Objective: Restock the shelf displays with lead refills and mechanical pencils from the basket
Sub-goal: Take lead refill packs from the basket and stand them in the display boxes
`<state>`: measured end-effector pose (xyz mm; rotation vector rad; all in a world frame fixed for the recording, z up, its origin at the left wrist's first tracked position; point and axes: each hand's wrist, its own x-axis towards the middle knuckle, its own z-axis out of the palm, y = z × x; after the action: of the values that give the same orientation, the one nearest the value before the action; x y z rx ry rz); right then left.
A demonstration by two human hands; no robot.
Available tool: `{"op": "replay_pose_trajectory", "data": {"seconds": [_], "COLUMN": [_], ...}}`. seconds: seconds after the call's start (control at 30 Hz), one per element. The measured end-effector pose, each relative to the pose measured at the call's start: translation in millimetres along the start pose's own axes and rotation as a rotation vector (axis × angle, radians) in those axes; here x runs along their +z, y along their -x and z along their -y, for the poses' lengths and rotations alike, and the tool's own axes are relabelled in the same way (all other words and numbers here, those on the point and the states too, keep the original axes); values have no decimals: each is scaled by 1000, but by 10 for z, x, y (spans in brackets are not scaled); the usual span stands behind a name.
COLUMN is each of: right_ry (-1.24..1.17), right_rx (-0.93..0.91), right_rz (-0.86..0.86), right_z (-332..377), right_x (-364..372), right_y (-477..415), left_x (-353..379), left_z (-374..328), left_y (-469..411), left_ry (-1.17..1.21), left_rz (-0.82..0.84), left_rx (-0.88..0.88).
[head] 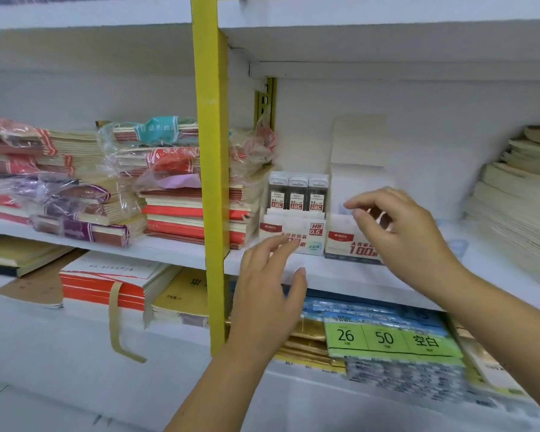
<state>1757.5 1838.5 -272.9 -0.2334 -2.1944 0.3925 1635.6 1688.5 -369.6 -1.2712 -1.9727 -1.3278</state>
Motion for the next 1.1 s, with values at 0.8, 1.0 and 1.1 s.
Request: {"op": "replay_pose_trajectory", "data": {"seconds": [0.8, 1.0, 1.1], "right_ry": [125, 116, 79], "right_rx": [1092, 1164, 1282], "right_rz": [781, 751, 704], "right_z": [-1637, -1721, -1774], "right_x": [1463, 1655, 1700], "right_y": [4578, 4668, 4654], "left_x": [1193, 1425, 1601], "left_z": [1115, 1227, 1294], "left_y": [3557, 3580, 3518], "left_ry": [-122, -127, -92], "left_rz": [1082, 984, 1023], "left_rx": [-781, -648, -618]}}
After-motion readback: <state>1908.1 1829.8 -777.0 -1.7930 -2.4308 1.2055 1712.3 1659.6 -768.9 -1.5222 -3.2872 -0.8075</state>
